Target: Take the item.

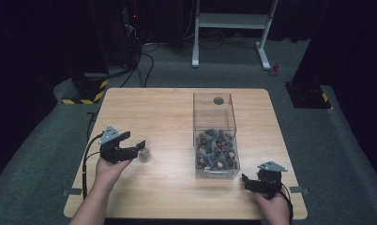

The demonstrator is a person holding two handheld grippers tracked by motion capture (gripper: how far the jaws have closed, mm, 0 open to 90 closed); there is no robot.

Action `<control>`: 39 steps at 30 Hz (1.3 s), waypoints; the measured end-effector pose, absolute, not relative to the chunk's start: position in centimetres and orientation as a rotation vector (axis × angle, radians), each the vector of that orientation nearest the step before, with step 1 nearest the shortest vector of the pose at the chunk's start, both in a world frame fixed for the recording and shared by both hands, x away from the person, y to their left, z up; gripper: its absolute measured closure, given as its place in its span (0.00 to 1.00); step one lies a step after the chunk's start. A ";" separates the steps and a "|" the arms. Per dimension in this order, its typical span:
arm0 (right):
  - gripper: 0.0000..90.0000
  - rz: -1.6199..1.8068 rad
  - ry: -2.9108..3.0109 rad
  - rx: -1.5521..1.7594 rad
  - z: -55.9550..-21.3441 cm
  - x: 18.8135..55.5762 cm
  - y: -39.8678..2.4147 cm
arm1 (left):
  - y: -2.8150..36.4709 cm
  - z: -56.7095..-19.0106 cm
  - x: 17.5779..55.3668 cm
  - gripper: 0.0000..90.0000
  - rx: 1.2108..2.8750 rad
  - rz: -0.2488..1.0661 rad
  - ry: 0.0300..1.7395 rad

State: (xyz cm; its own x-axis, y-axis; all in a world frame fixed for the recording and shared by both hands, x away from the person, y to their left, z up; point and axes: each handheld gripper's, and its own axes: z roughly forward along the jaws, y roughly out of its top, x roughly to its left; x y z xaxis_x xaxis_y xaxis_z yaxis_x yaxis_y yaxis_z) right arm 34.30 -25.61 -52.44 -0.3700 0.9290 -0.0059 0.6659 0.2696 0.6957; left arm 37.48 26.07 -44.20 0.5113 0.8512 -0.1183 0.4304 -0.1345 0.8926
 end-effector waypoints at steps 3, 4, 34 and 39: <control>0.10 0.858 2.131 1.442 -52.4 34.3 -25.6 | 26.2 -44.3 37.3 0.22 1.753 0.524 1.087; 0.10 0.858 2.131 1.445 -52.4 34.3 -25.6 | 26.4 -44.5 37.2 0.22 1.760 0.527 1.087; 0.10 0.858 2.130 1.446 -52.4 34.3 -25.6 | 28.3 -47.9 35.0 0.23 1.839 0.485 1.147; 0.10 0.858 2.130 1.446 -52.4 34.3 -25.6 | 28.6 -49.4 34.4 0.23 1.885 0.465 1.172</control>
